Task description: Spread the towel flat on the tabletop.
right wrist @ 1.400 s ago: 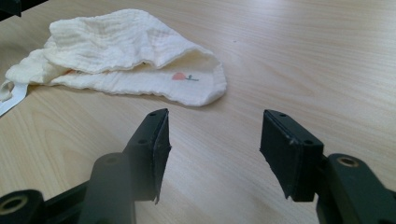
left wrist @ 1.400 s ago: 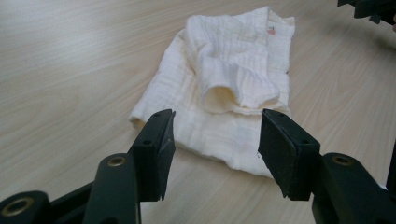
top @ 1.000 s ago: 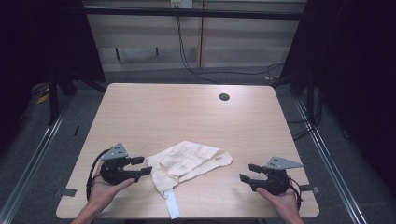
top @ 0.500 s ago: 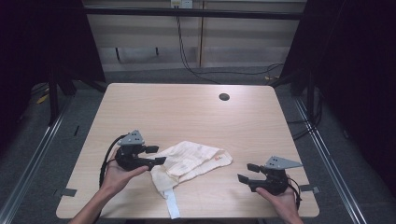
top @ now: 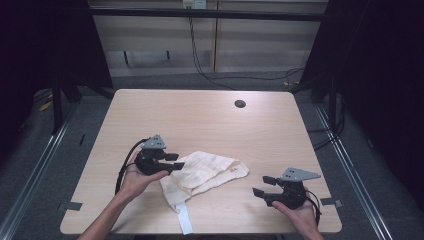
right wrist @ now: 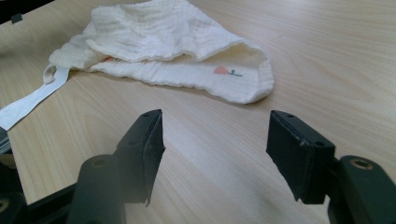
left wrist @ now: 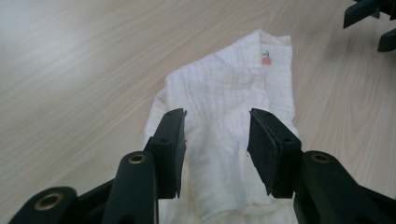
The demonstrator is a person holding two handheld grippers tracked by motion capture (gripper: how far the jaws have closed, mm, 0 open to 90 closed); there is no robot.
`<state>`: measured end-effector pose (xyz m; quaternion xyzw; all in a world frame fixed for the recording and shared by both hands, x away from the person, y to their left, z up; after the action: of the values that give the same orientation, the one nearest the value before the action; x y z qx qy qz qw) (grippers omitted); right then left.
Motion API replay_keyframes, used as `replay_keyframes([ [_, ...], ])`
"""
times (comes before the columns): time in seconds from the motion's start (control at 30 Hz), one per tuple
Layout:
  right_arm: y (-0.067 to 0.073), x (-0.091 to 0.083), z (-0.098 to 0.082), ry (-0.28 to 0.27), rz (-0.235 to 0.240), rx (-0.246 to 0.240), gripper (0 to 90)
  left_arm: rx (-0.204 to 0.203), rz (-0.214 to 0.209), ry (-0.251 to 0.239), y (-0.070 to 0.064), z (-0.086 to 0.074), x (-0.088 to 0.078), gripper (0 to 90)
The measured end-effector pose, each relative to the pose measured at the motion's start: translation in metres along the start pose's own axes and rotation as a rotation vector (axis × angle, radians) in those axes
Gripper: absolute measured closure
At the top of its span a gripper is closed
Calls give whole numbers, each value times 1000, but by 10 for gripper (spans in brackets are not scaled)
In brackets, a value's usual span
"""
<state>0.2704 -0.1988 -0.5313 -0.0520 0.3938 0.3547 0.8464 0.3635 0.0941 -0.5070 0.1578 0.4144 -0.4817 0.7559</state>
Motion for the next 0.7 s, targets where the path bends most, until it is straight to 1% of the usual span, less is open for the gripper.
replay_keyframes([
  [0.07, 1, 0, 1, -1, 3, -1, 363, 30, 2, 30, -2, -4, 10, 567],
  [0.1, 1, 1, 1, 0, 2, -3, 363, 38, 19, 48, -1, -6, 13, 567],
  [0.13, 1, 1, 1, 0, 3, -5, 363, 32, 5, 44, -1, -6, 16, 567],
  [0.17, 1, 1, 1, 3, -1, -3, 362, 32, 1, 50, 0, -7, 18, 567],
  [0.2, 0, 1, 0, 4, -2, -3, 358, 27, 21, 62, 2, -9, 20, 564],
  [0.23, 0, 2, 0, 7, -1, -3, 357, 11, 16, 65, 3, -11, 23, 547],
  [0.27, 0, 2, 0, 9, -7, -5, 356, -1, -7, 70, 3, -15, 27, 542],
  [0.3, 0, 2, 0, 9, -7, -5, 356, -1, -7, 70, 3, -15, 27, 518],
  [0.33, 0, 2, -1, 14, -7, -6, 354, 0, 11, 86, 5, -18, 29, 496],
  [0.37, 0, 2, -2, 15, -7, -8, 353, 0, -2, 94, 6, -22, 31, 499],
  [0.4, 0, 2, -2, 16, -8, -8, 351, 0, -2, 94, 6, -22, 31, 494],
  [0.43, 0, 2, -2, 16, -7, -8, 351, -12, -6, 103, 8, -24, 33, 492],
  [0.47, 0, 2, -2, 18, -7, -8, 350, -5, -12, 106, 6, -25, 34, 512],
  [0.5, 0, 2, -2, 19, -7, -6, 349, 5, 2, 106, 6, -25, 35, 550],
  [0.53, 0, 3, -2, 22, -4, -7, 349, 8, 9, 112, 6, -26, 36, 563],
  [0.57, 0, 3, -2, 25, 2, -6, 349, 11, 5, 118, 5, -26, 38, 576],
  [0.6, 1, 3, -3, 28, 4, -7, 349, 16, -4, 134, 4, -27, 39, 579],
  [0.63, 1, 4, -3, 33, -1, -10, 349, 16, -4, 134, 4, -27, 39, 596],
  [0.67, 1, 4, -4, 42, 1, -13, 349, 27, -6, 143, 1, -30, 44, 619],
  [0.7, 1, 4, -4, 42, 1, -13, 349, 27, -6, 143, 1, -30, 44, 632],
])
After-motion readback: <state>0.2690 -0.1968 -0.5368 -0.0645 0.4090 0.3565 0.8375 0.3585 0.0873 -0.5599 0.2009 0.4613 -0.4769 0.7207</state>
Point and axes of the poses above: each handheld gripper's, and its own axes: x roughly forward along the jaws, z roughly out of its top, y roughly to its left, the point moved 9 cm from there along x, roughly forward along the jaws, and after that the axes turned 12 degrees about y, right-handed, at the moved point
